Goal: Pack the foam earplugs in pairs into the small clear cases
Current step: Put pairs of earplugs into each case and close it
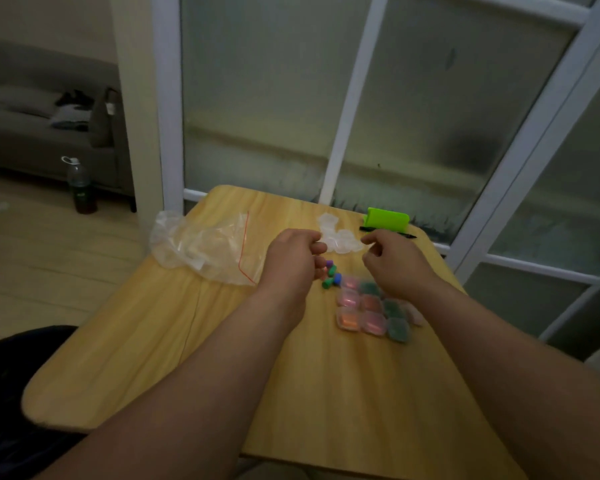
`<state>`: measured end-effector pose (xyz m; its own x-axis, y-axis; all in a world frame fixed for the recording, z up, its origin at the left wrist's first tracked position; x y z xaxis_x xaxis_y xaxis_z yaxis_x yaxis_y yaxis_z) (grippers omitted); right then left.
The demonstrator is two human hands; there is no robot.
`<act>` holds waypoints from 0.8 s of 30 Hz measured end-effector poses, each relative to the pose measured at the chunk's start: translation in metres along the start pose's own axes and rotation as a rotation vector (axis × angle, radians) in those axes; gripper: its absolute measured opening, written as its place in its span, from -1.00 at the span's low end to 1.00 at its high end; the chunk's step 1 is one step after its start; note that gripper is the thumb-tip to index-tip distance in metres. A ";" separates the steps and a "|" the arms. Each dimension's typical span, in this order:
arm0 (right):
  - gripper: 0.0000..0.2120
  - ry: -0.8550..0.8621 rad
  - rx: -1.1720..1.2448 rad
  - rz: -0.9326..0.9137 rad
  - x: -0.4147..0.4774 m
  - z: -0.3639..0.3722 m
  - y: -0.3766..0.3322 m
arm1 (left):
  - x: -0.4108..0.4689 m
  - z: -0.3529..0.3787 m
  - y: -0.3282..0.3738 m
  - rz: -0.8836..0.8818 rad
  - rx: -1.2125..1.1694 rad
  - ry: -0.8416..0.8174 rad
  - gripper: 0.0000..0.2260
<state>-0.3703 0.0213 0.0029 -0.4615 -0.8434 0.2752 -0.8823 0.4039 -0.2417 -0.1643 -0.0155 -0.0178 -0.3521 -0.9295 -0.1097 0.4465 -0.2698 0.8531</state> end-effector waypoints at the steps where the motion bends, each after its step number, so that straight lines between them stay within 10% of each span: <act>1: -0.60 -0.029 -0.030 -0.019 0.011 0.007 -0.005 | 0.003 -0.001 0.001 0.001 -0.004 0.010 -0.82; 12: -0.62 -0.144 -0.456 -0.150 0.068 0.046 -0.026 | 0.009 0.001 -0.007 -0.040 -0.042 0.016 -0.82; 24: -0.48 -0.161 -0.235 -0.053 0.041 0.024 -0.018 | -0.001 -0.002 -0.007 -0.041 0.042 -0.024 -0.86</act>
<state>-0.3716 -0.0293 -0.0039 -0.4098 -0.9034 0.1264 -0.9109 0.4127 -0.0035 -0.1653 -0.0133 -0.0253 -0.3895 -0.9114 -0.1328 0.3966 -0.2961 0.8689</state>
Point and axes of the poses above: each hand's wrist, its own x-axis towards the middle knuckle, its own z-axis out of the palm, y = z × x, the point moved 8 cm from there along x, towards the middle knuckle, and after that the axes turned 8 degrees about -x, right-handed, at the moved point
